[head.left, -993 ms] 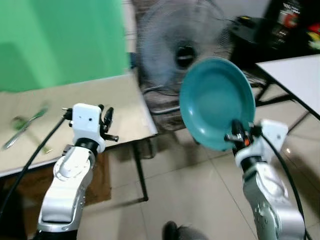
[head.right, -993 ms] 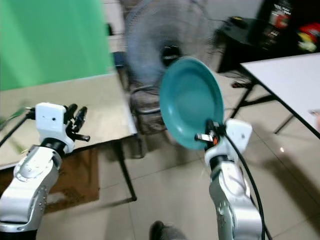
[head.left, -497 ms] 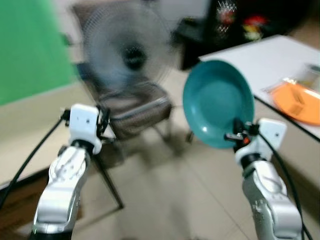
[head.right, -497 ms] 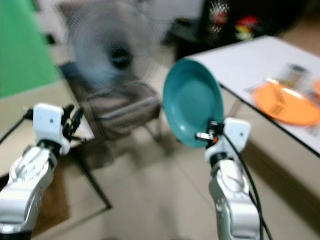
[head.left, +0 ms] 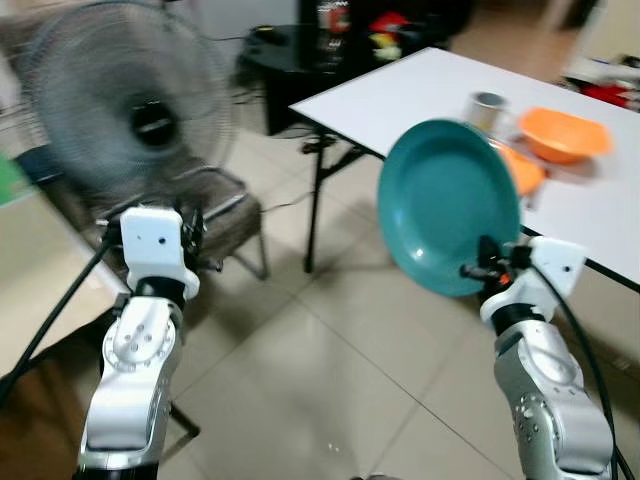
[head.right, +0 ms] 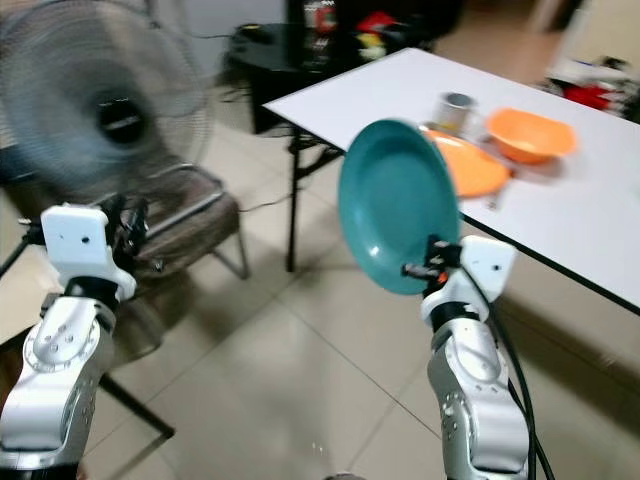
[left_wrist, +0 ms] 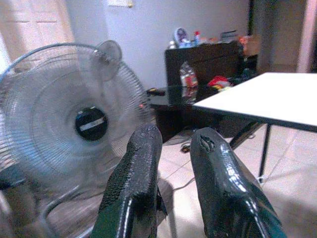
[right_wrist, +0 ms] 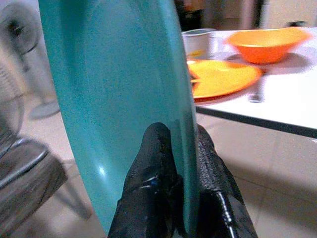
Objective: Setting the table
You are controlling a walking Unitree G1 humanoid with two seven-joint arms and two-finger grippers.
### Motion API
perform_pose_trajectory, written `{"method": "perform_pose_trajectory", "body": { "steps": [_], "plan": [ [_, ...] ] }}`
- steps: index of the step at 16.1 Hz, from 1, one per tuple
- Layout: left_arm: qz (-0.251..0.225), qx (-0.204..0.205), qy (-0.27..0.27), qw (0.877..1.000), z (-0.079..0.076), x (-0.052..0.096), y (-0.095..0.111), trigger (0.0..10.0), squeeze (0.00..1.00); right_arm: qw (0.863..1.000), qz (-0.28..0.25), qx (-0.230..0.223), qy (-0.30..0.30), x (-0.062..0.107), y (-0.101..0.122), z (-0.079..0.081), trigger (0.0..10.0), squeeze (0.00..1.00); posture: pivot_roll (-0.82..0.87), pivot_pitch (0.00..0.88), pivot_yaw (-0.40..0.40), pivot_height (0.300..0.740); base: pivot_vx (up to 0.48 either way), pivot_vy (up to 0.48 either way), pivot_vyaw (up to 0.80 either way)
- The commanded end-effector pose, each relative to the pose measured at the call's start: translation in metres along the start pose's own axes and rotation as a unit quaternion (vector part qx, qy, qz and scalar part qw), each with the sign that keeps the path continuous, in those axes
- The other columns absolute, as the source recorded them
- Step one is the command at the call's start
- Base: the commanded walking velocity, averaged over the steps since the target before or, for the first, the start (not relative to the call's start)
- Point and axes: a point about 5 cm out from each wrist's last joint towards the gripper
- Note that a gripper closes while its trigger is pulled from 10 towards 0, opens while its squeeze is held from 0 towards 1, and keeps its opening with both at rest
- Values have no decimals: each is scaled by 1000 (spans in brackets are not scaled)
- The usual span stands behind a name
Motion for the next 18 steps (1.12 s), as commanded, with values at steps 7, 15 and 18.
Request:
{"method": "perform_pose_trajectory", "body": {
  "steps": [7, 15, 18],
  "plan": [
    [23, -2, -58, 998, -11, 1, -5, 10000, 0, 997, -77, 1, -10, 0, 29, 3, 10000, 0, 99, 0, -14, 740, 0, 0, -800],
    [-40, 2, 8, 999, -5, -4, 8, 10000, 0, 996, -79, 18, -22, -4, 25, 5, 10000, 0, 107, 0, -24, 740, 0, 0, -800],
    [11, -1, -63, 998, -6, -1, -1, 10000, 0, 996, -82, 23, -33, -4, 25, 4, 10000, 0, 107, 0, -23, 740, 0, 0, -800]
  ]
}}
Point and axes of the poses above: a point about 5 cm out from each wrist's last joint towards the gripper, its own x axis pointing back from the gripper into the wrist, its own y axis along the axis of the wrist's last joint, z = x × y, and after that the axes turned 5 degrees about x, right-handed
